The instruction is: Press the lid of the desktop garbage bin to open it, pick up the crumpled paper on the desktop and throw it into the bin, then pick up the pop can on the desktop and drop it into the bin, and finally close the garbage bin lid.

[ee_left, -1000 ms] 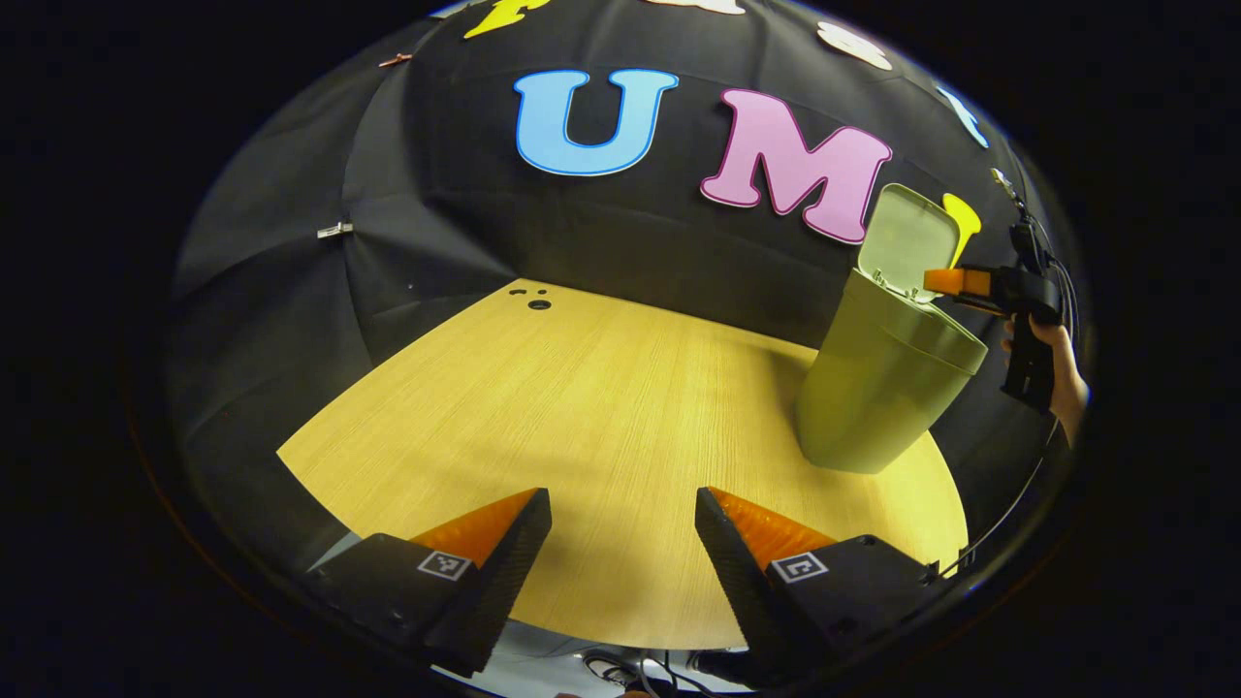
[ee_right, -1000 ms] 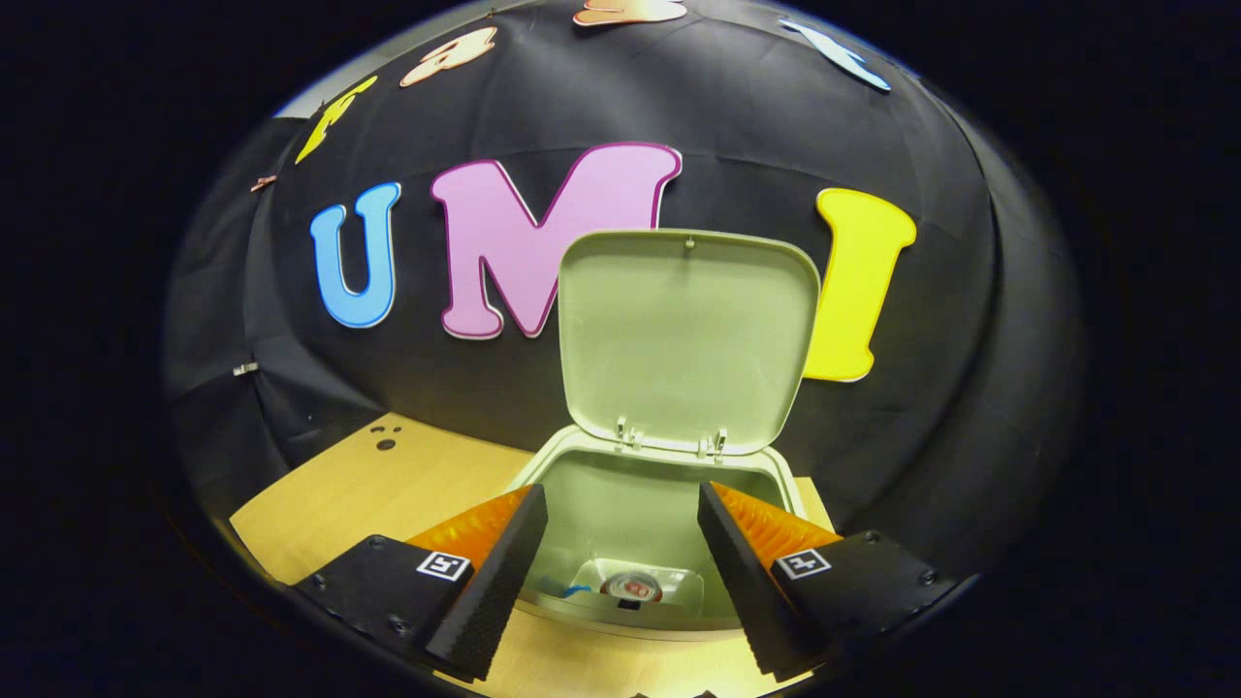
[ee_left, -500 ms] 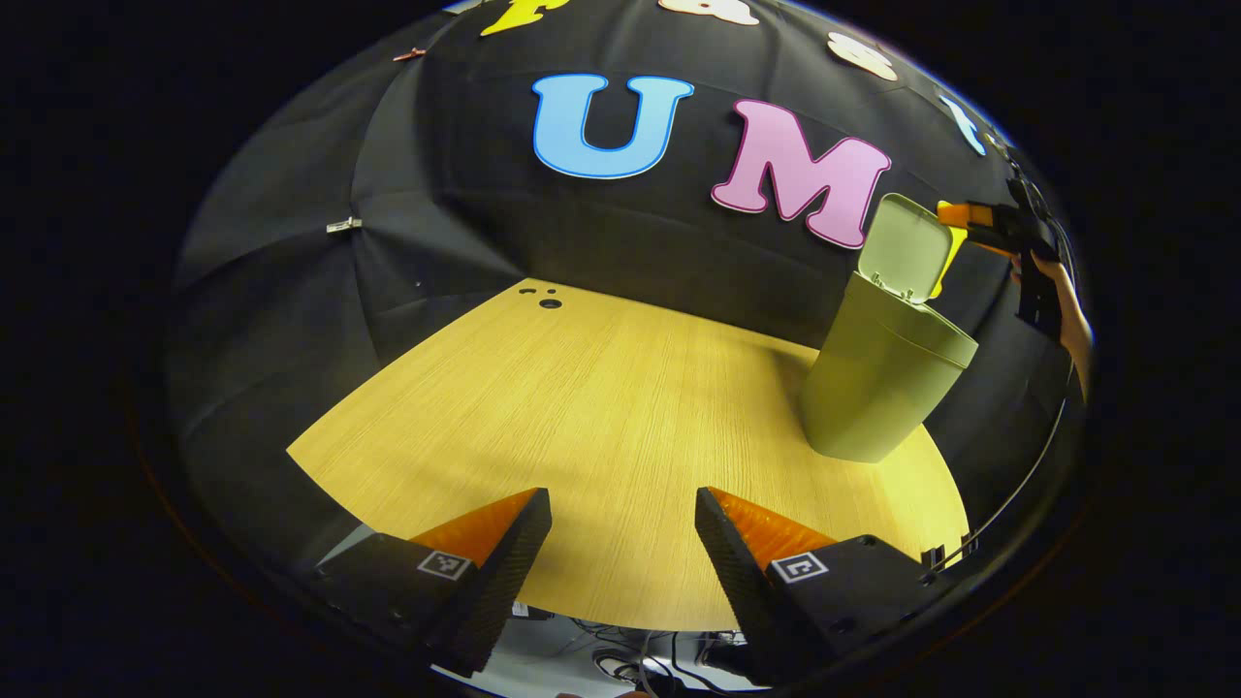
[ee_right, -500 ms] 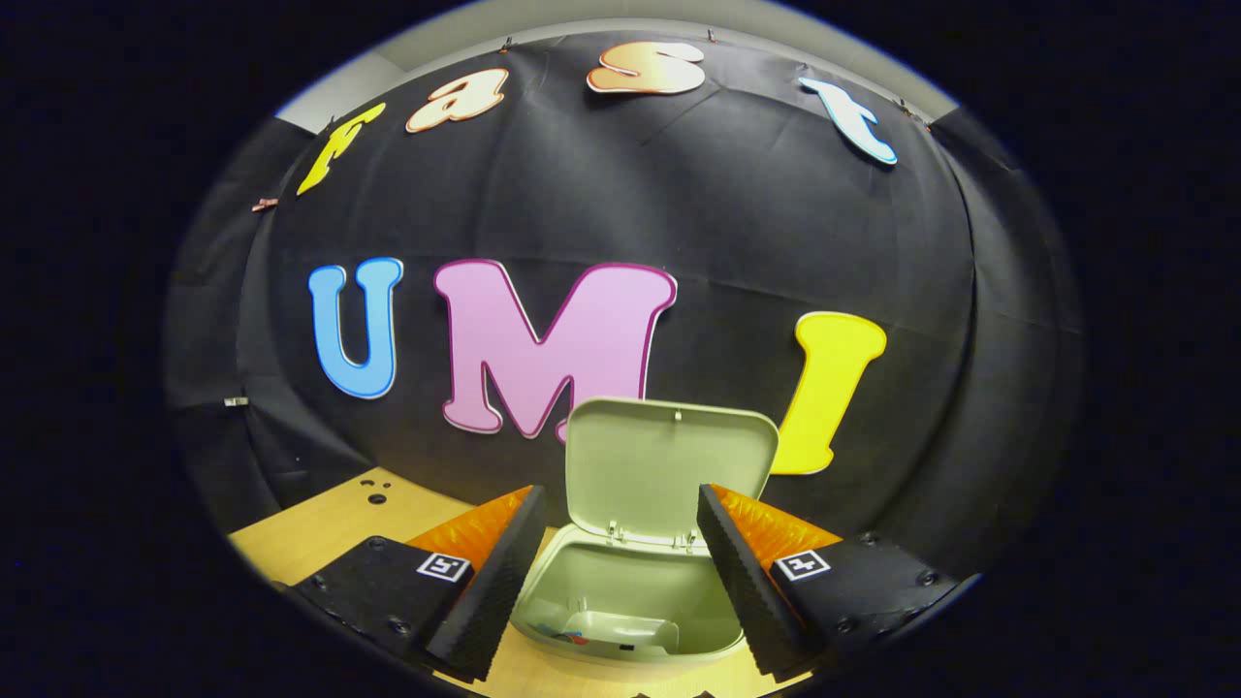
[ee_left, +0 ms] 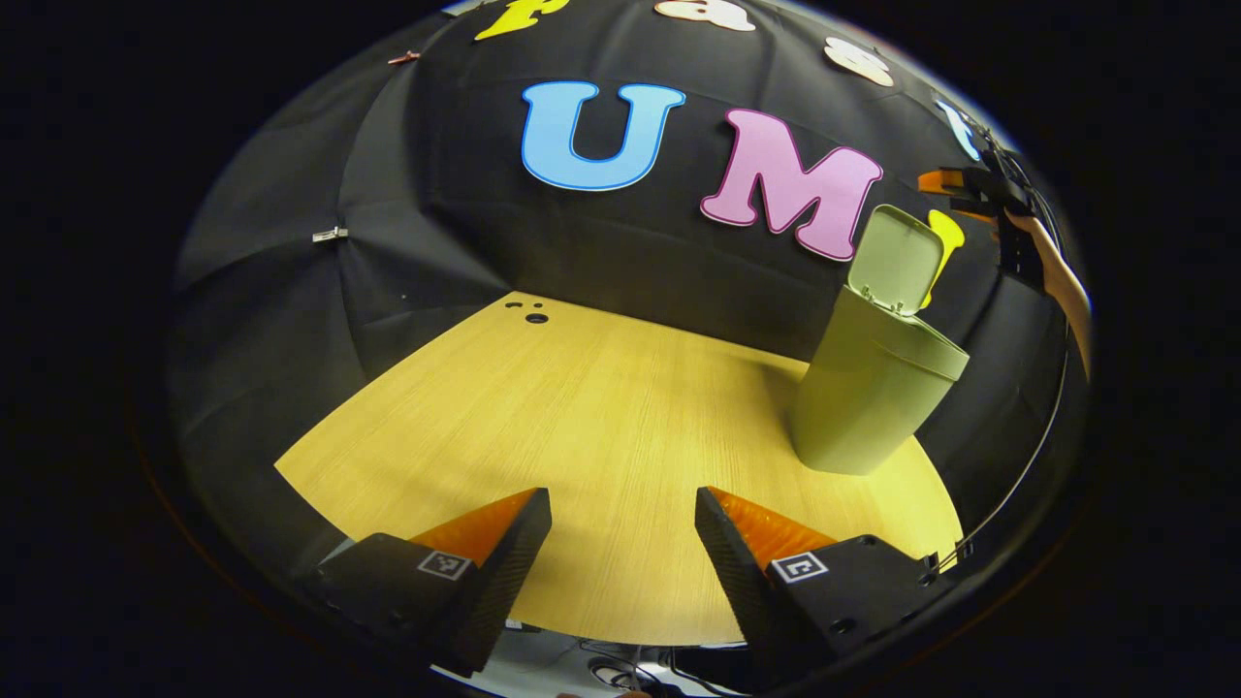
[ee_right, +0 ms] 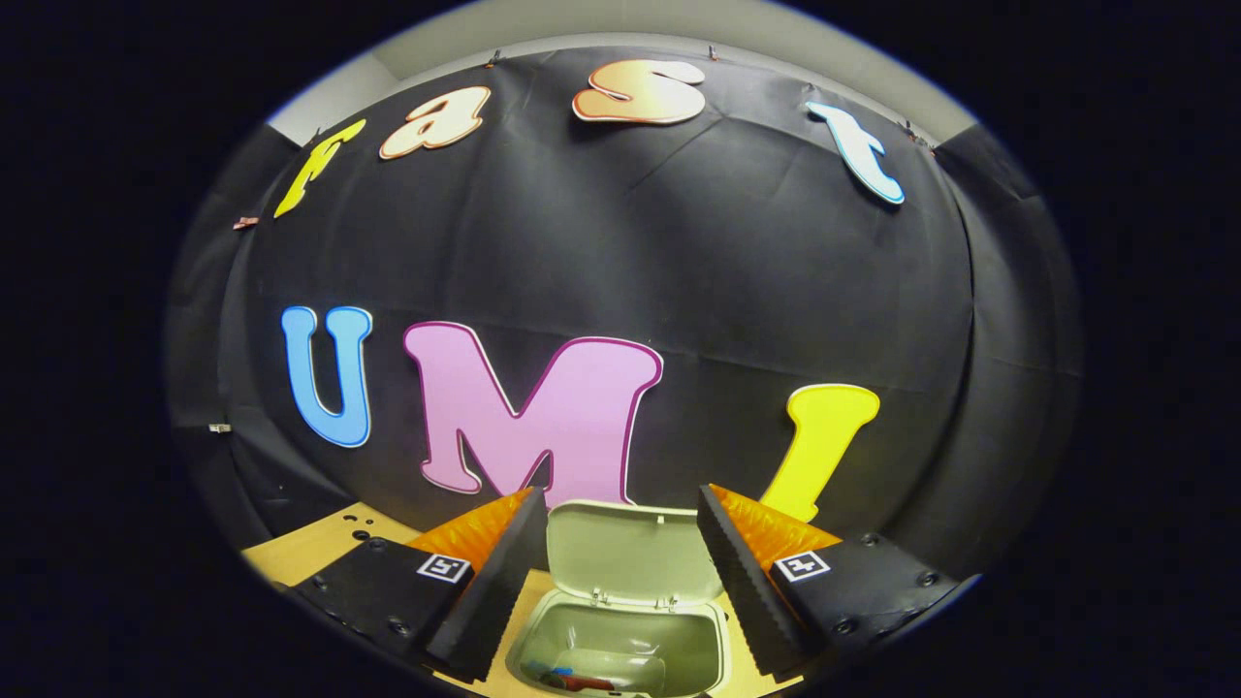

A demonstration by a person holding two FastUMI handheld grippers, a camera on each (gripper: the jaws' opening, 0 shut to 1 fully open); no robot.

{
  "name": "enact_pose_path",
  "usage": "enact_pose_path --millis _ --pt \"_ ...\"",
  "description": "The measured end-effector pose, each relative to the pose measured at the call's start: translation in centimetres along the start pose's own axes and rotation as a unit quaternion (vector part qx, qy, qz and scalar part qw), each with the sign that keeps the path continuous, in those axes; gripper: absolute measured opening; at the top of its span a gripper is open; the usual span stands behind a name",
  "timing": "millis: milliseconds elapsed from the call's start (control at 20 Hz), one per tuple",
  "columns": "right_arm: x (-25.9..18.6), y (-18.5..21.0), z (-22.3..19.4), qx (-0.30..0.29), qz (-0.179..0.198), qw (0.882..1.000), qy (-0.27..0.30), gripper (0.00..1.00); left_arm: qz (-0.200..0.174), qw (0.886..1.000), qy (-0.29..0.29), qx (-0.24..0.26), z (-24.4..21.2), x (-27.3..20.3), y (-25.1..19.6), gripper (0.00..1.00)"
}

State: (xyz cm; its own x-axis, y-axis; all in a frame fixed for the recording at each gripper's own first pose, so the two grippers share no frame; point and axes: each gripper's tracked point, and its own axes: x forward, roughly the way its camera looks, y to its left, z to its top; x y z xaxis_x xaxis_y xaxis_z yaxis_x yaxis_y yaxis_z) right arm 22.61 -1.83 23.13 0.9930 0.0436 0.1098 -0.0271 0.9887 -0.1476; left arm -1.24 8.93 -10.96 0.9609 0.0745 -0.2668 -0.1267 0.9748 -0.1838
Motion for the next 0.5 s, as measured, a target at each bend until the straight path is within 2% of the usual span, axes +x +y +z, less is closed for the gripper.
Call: enact_pose_path --millis 500 --pt "6.7 -2.9 -1.9 0.027 -0.027 0.998 0.045 0.97 0.033 0.999 0.0 -0.044 0.4 1.3 3.3 0.96"
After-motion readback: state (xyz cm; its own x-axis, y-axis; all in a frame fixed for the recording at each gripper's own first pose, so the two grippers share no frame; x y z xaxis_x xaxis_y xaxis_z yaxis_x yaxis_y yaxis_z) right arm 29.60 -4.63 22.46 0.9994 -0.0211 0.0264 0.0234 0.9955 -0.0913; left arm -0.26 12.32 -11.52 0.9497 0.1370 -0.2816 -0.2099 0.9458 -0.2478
